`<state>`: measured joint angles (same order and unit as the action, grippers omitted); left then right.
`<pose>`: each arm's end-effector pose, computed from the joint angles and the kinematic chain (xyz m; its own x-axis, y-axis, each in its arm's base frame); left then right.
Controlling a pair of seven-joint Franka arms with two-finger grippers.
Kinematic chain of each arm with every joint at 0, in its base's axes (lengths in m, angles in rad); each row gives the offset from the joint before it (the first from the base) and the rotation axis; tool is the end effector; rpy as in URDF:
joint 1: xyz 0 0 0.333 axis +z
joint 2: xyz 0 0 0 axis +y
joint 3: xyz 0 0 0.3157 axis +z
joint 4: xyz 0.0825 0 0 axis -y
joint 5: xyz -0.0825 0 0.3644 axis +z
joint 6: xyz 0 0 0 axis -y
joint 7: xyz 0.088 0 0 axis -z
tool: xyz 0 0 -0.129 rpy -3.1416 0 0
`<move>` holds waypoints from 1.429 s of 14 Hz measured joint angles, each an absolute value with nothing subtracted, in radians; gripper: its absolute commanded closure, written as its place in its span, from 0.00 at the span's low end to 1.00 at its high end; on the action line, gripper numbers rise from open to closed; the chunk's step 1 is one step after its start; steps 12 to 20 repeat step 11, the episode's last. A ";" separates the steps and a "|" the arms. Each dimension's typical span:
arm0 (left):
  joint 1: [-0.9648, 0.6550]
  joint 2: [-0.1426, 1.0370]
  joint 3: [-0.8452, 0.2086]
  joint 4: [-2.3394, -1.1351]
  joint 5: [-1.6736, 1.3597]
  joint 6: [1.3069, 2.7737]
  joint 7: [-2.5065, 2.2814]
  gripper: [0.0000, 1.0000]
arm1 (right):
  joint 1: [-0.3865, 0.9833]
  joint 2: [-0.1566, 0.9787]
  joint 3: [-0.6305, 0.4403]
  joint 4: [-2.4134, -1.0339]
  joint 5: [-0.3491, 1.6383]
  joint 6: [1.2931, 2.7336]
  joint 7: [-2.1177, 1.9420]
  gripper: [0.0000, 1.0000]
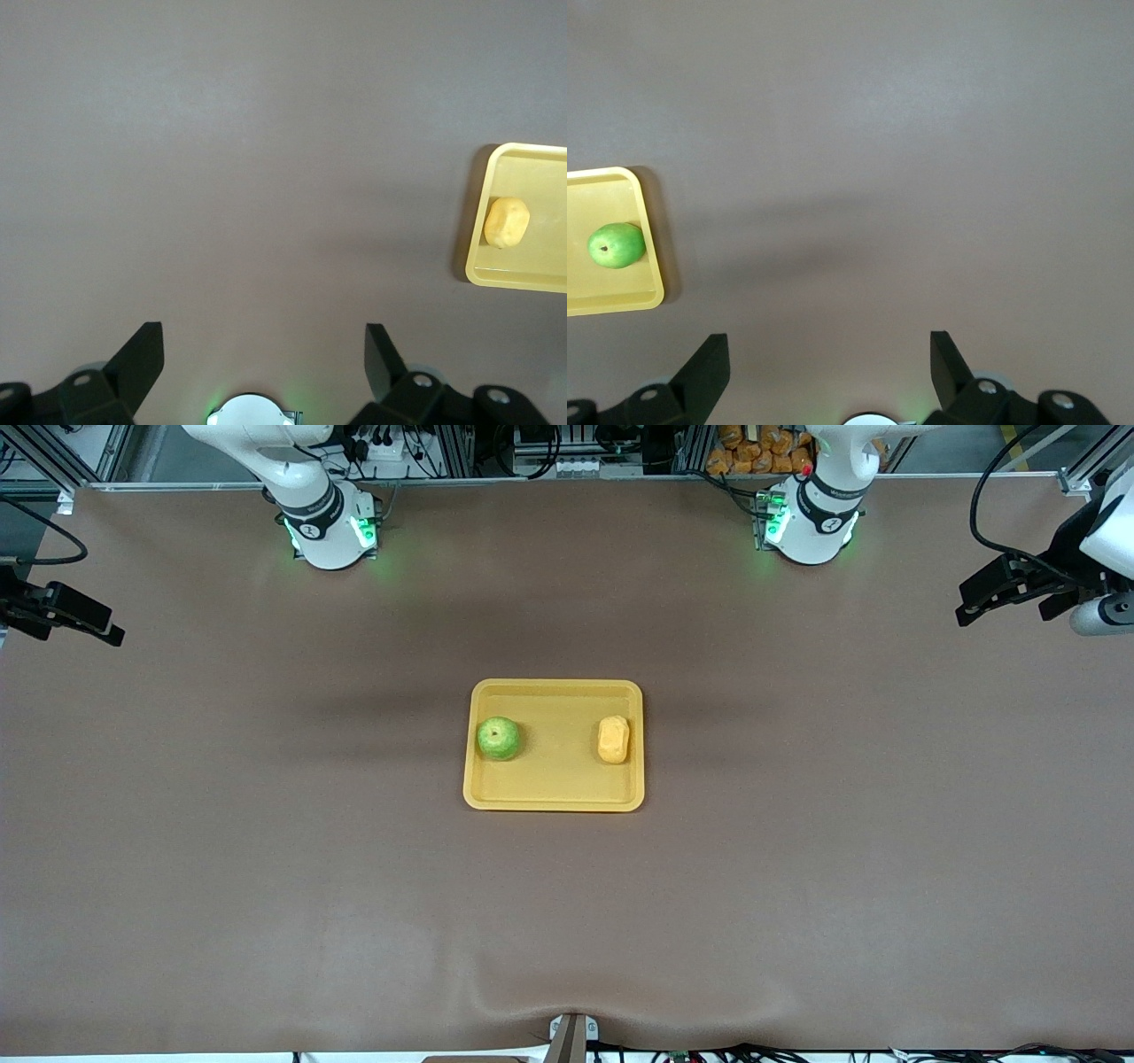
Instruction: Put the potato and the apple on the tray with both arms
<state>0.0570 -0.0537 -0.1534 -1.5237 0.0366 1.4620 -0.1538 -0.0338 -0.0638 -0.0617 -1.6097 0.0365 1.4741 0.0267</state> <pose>0.5047 -0.0462 0.6415 0.9981 0.0615 -0.0016 0.0613 -0.9971 -0.0454 0.5011 -0.0440 0.6099 0.9904 -0.1177 -0.0728 -0.1207 -0.9919 -0.0385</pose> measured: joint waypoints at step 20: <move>0.057 -0.049 -0.153 -1.521 0.037 1.462 -0.154 0.00 | -0.056 -0.064 -0.064 -1.592 0.037 1.472 0.027 0.00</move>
